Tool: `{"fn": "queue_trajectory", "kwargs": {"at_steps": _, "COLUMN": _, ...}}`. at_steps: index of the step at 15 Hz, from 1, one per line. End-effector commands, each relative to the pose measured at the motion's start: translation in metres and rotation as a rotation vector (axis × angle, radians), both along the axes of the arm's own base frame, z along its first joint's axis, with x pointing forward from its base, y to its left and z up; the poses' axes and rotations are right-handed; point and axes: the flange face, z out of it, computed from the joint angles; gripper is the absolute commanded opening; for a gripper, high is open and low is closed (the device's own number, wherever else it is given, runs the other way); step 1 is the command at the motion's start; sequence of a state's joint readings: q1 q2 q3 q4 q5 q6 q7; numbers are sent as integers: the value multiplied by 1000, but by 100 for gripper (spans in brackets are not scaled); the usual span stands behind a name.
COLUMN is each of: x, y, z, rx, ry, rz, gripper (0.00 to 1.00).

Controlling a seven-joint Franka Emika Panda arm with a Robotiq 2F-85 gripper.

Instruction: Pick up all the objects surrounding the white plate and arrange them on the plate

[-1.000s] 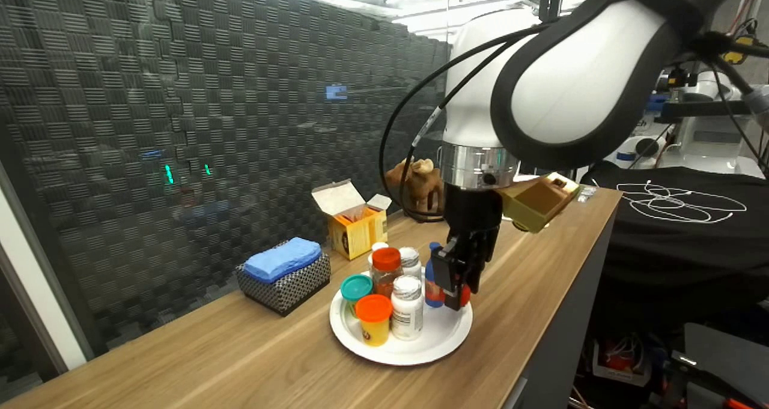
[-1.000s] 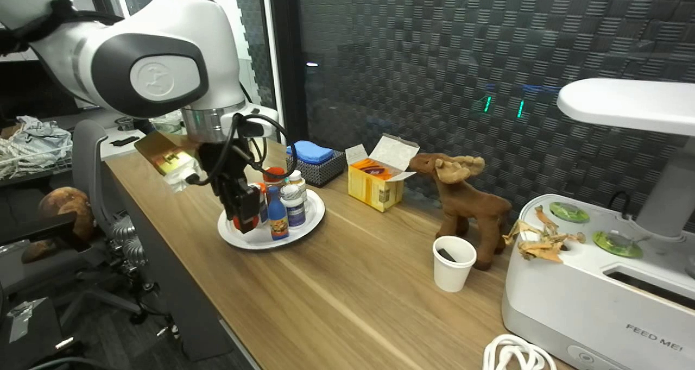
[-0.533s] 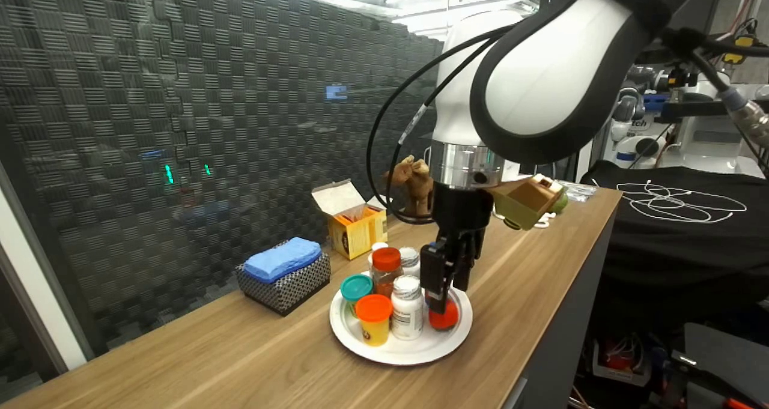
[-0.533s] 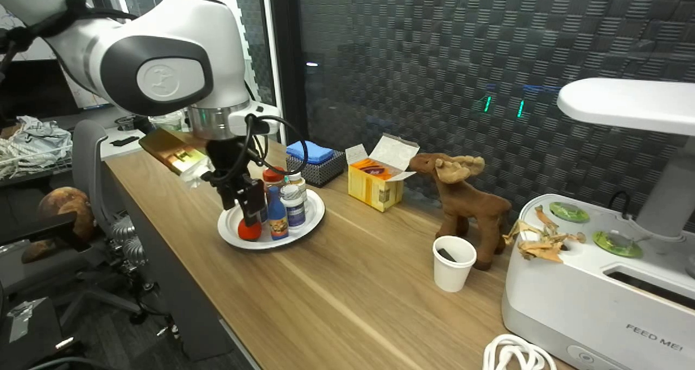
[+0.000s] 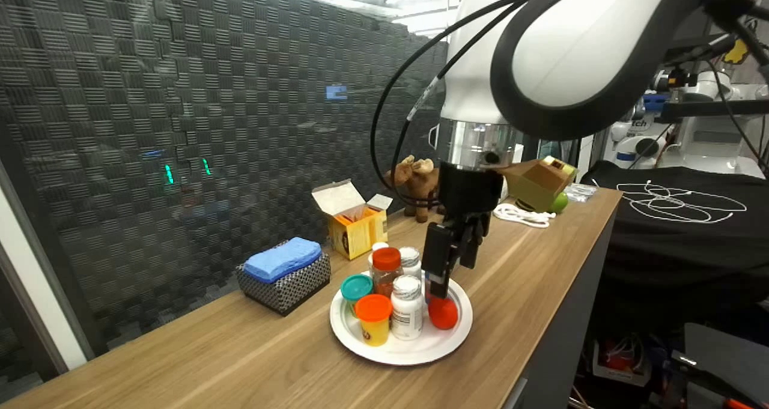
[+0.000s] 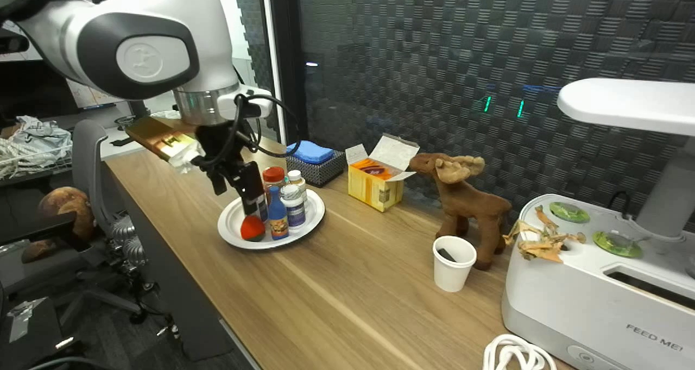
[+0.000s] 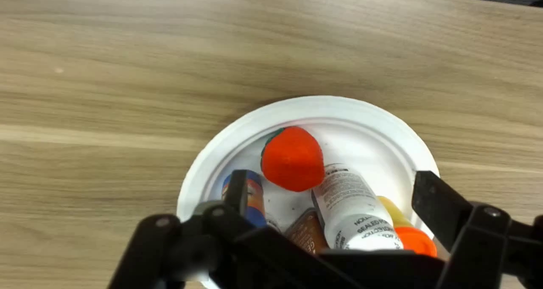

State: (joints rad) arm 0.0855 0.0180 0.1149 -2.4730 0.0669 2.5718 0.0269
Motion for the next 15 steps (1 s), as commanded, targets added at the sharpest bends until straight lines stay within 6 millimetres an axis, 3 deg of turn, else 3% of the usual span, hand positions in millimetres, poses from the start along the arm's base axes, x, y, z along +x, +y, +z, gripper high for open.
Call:
{"fn": "queue_trajectory", "kwargs": {"at_steps": 1, "x": -30, "y": -9, "z": 47, "rx": -44, "ry": -29, "rz": -62, "gripper": 100}}
{"fn": "queue_trajectory", "kwargs": {"at_steps": 9, "x": -69, "y": -12, "z": 149, "rx": -41, "ry": -126, "rz": -261, "gripper": 100}}
{"fn": "queue_trajectory", "kwargs": {"at_steps": 10, "x": -55, "y": -12, "z": 128, "rx": -37, "ry": -89, "rz": -228, "gripper": 100}}
{"fn": "queue_trajectory", "kwargs": {"at_steps": 12, "x": -59, "y": -13, "z": 135, "rx": -36, "ry": -100, "rz": -229, "gripper": 100}}
{"fn": "queue_trajectory", "kwargs": {"at_steps": 15, "x": -58, "y": -13, "z": 124, "rx": -41, "ry": -75, "rz": -229, "gripper": 100}}
